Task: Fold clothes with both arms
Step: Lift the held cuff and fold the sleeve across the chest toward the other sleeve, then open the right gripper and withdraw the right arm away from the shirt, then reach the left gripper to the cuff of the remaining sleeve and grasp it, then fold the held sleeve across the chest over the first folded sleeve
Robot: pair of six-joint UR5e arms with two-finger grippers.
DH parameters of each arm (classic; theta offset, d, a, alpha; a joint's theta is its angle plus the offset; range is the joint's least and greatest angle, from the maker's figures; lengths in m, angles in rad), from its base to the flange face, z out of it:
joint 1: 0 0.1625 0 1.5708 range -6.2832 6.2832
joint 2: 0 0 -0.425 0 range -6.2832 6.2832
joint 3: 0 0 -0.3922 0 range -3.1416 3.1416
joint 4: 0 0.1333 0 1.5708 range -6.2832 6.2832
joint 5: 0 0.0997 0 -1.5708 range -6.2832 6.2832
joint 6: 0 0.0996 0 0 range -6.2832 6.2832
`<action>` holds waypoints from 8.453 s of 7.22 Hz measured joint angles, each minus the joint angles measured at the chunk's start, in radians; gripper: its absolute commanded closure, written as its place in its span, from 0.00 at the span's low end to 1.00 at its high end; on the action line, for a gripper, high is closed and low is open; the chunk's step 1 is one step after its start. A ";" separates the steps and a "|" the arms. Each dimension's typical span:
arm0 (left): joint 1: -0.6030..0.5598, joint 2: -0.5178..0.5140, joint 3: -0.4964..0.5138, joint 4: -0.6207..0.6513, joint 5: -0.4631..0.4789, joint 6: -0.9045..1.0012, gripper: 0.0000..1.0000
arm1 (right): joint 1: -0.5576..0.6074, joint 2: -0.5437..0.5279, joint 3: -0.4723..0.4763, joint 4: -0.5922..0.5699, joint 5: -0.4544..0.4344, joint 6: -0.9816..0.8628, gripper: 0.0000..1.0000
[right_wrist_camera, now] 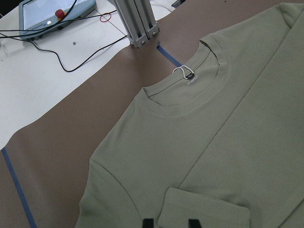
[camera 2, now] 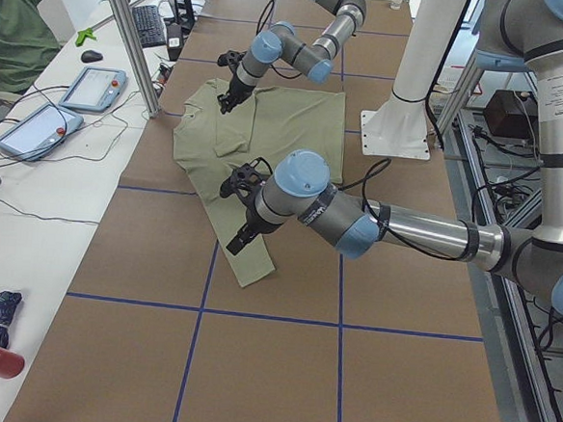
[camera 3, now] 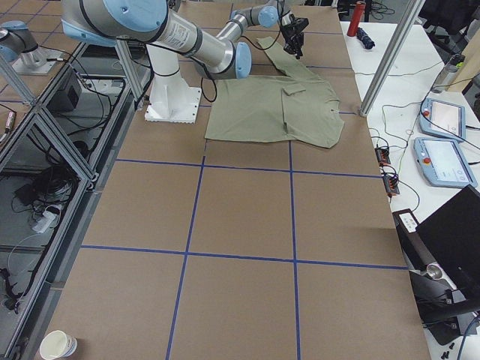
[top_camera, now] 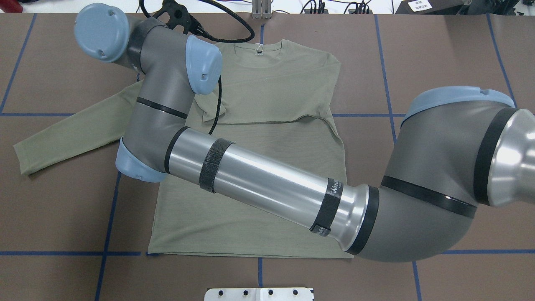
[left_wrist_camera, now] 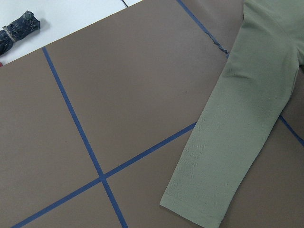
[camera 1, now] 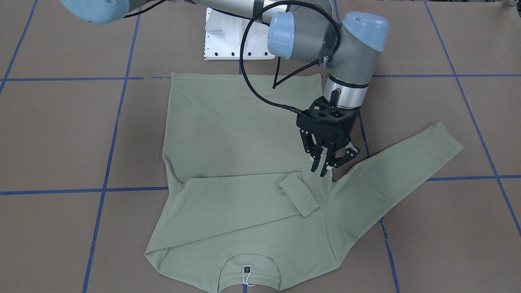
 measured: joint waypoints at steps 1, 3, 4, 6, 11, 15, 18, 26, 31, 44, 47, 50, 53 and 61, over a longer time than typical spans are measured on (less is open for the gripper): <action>-0.003 0.000 -0.002 0.000 0.001 0.000 0.00 | 0.001 0.007 -0.003 0.001 0.002 -0.023 0.00; -0.007 -0.009 -0.033 0.000 0.005 -0.009 0.00 | 0.037 0.014 0.005 -0.020 0.072 -0.100 0.00; -0.006 -0.026 -0.044 0.003 0.006 -0.016 0.00 | 0.078 0.013 0.030 -0.076 0.150 -0.160 0.00; -0.003 -0.067 -0.044 -0.005 0.009 -0.052 0.00 | 0.185 -0.002 0.102 -0.215 0.321 -0.310 0.00; 0.128 -0.136 -0.029 -0.213 0.012 -0.177 0.00 | 0.418 -0.329 0.453 -0.337 0.590 -0.776 0.00; 0.379 -0.146 -0.009 -0.216 0.238 -0.247 0.00 | 0.613 -0.664 0.716 -0.360 0.751 -1.250 0.00; 0.458 -0.051 0.000 -0.239 0.339 -0.235 0.00 | 0.795 -0.951 0.828 -0.356 0.800 -1.699 0.00; 0.710 0.058 0.295 -0.603 0.472 -0.236 0.12 | 0.985 -1.263 0.930 -0.349 0.862 -2.119 0.00; 0.749 0.026 0.361 -0.604 0.518 -0.231 0.34 | 0.985 -1.272 0.941 -0.348 0.859 -2.111 0.00; 0.624 -0.363 0.188 -0.298 0.521 -0.433 1.00 | 0.985 -1.300 0.939 -0.348 0.859 -2.125 0.00; 0.705 -0.815 0.287 0.080 0.559 -0.736 1.00 | 0.985 -1.307 0.937 -0.348 0.859 -2.124 0.00; 0.893 -1.254 0.693 0.068 0.695 -1.034 1.00 | 0.986 -1.310 0.936 -0.348 0.859 -2.120 0.00; 1.025 -1.327 0.850 -0.141 0.791 -1.035 1.00 | 0.990 -1.312 0.936 -0.348 0.859 -2.113 0.00; 1.036 -1.300 0.729 0.002 0.717 -0.885 0.00 | 0.970 -1.300 0.944 -0.266 0.861 -2.076 0.00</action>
